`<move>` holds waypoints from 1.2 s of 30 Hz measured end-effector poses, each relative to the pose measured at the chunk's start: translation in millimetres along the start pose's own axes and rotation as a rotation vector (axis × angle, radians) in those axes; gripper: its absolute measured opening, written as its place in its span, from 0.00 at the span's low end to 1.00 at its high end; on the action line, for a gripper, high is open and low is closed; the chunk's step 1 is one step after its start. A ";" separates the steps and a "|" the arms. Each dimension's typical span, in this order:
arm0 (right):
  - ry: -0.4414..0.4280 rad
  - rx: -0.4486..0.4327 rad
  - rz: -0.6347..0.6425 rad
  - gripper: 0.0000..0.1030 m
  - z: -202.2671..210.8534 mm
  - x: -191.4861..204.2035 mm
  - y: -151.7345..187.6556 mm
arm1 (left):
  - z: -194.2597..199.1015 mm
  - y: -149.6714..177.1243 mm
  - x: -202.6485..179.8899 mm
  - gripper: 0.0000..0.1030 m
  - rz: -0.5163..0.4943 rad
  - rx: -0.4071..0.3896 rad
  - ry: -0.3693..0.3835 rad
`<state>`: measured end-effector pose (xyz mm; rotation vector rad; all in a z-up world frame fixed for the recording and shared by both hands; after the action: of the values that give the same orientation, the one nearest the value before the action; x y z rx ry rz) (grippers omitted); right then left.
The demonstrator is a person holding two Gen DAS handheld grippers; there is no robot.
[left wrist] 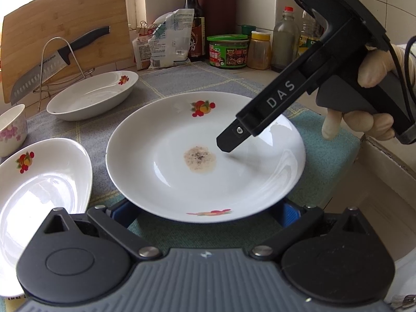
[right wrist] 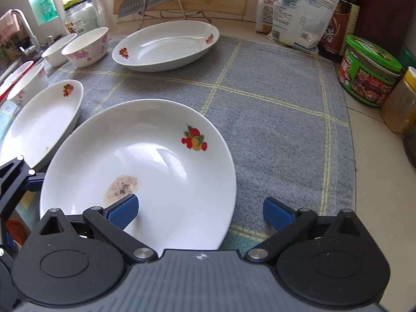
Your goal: Organize plates and bowls
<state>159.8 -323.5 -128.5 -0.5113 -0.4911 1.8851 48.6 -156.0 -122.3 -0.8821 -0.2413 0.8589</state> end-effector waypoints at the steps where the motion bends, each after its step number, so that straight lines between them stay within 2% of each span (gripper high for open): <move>1: -0.037 -0.002 0.002 1.00 -1.0 -0.7 -2.6 | 0.3 0.4 -0.2 1.00 -0.001 -0.003 -0.001; 7: -0.176 -0.024 0.059 1.00 -8.3 1.5 -13.5 | 1.1 2.0 -1.5 1.00 -0.007 -0.013 -0.005; 13: -0.324 -0.009 0.053 1.00 -17.4 -6.9 -28.5 | 1.4 1.8 -2.8 1.00 -0.003 -0.016 -0.011; 18: -0.415 0.012 0.048 0.99 -25.9 -11.2 -39.9 | 0.6 0.6 -2.7 1.00 -0.001 -0.012 -0.013; 27: -0.475 0.021 0.062 0.94 -34.7 -13.3 -51.4 | -2.0 -1.8 0.9 1.00 0.006 0.003 -0.004; 36: -0.511 0.045 0.045 0.94 -38.2 -17.8 -54.7 | -5.1 -4.8 0.3 1.00 0.012 0.032 -0.010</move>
<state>228.6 -317.7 -127.5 -0.0002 -0.7703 2.0645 54.1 -160.3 -121.9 -0.8503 -0.2303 0.8764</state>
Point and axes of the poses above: each gripper's, at about its wrist camera, not at the fingertips, and z roughly against the way its jaws point, x to its left, y to its underside, the point moved 1 cm from there along -z, roughly the way its jaws point, and after that the axes turned 15 degrees about y, right-handed, at the moved point
